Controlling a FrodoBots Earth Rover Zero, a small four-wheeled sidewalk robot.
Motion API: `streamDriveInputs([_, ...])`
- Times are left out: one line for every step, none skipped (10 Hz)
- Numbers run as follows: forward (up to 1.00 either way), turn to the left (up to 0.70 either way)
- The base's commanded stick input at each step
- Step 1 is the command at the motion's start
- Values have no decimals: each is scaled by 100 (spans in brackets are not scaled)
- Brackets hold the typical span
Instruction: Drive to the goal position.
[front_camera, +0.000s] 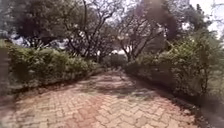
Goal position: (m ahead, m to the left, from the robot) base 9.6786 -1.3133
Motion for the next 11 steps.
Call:
streamDriveInputs([50, 0])
streamDriveInputs([50, 0])
streamDriveInputs([50, 0])
streamDriveInputs([50, 0])
streamDriveInputs([50, 0])
streamDriveInputs([50, 0])
streamDriveInputs([50, 0])
streamDriveInputs([50, 0])
streamDriveInputs([50, 0])
streamDriveInputs([50, 0])
streamDriveInputs([50, 0])
